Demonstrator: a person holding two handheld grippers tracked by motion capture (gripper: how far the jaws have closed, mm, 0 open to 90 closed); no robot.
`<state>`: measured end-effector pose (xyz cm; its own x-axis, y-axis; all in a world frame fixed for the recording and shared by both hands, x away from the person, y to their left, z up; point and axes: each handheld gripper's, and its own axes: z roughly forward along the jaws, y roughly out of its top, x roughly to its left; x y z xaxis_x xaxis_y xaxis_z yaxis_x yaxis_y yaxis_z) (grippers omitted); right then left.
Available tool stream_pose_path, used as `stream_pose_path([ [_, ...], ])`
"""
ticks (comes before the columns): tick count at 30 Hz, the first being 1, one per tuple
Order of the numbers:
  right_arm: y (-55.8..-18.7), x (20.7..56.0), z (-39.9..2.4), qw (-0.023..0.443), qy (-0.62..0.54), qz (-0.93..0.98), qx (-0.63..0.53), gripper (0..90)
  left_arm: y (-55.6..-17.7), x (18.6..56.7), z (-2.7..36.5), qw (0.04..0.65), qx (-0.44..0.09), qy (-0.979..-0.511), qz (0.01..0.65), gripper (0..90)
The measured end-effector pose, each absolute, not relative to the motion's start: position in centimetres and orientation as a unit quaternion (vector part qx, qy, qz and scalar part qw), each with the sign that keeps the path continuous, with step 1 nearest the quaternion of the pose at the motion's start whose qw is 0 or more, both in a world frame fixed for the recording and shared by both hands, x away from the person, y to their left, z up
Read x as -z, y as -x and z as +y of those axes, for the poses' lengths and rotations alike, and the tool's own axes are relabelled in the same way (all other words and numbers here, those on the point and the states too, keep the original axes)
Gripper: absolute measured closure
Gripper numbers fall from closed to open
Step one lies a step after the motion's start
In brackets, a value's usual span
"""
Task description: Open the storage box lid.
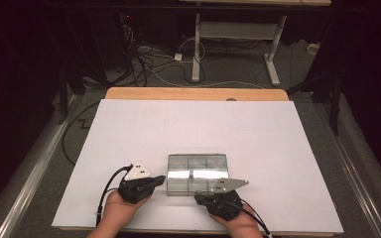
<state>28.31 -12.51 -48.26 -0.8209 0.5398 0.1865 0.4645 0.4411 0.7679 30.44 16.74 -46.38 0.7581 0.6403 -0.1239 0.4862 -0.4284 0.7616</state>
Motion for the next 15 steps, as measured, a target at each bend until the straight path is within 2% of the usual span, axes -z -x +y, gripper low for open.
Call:
stream_pose_path([
  [15,-28.34,48.24,-12.57,0.038,-0.297,0.843,-0.447,90.0,-30.41,46.25,16.84,0.419,-0.092,-0.839,0.334,87.4],
])
